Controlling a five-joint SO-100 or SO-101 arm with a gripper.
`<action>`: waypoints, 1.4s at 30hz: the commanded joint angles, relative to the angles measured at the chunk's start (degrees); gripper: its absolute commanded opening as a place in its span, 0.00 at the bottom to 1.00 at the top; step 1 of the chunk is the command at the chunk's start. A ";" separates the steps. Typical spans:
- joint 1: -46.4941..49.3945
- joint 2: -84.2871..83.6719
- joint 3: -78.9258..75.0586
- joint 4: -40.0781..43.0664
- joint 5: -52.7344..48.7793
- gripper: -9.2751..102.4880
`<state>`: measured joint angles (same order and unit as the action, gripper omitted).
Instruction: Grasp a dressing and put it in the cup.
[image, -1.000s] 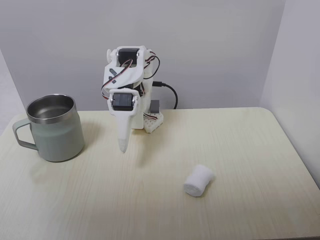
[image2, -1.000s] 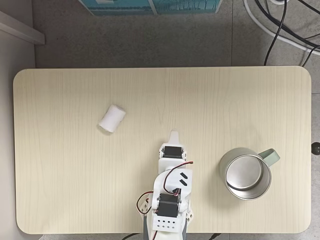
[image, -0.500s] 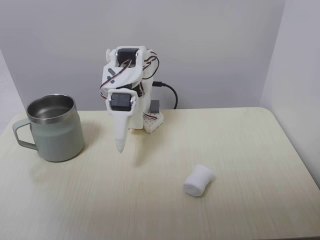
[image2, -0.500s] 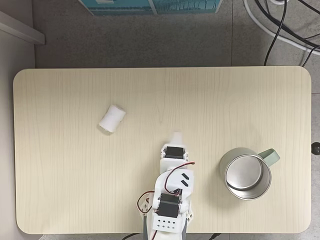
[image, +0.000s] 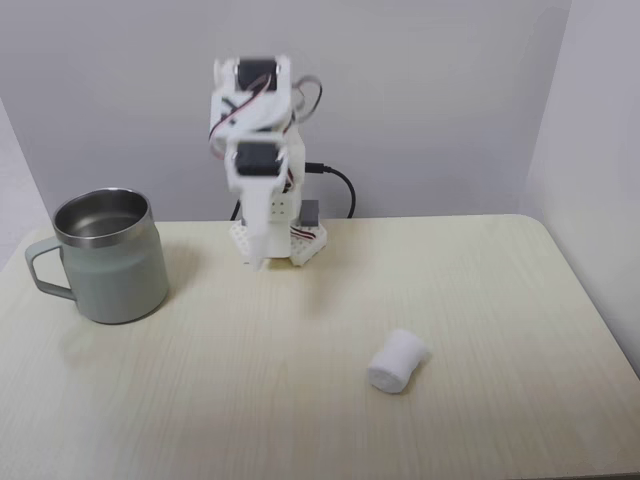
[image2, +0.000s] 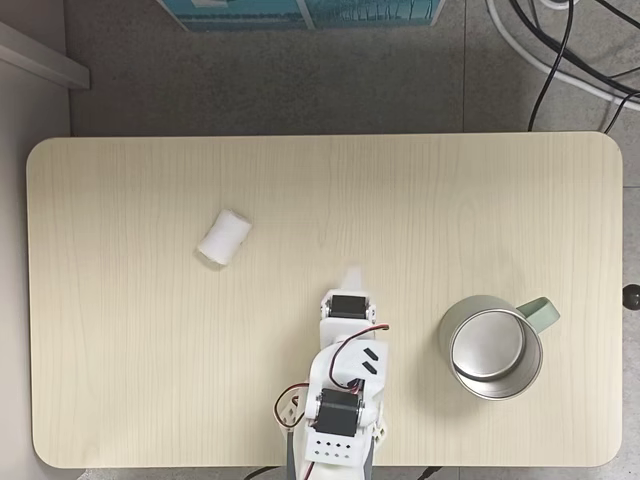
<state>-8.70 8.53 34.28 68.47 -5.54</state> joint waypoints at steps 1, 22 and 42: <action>-5.89 20.57 20.39 5.01 0.26 0.11; -26.54 88.68 42.54 -1.58 -6.59 0.31; -29.62 91.23 41.40 -5.19 -6.59 0.08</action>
<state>-38.41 103.18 75.67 63.54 -12.30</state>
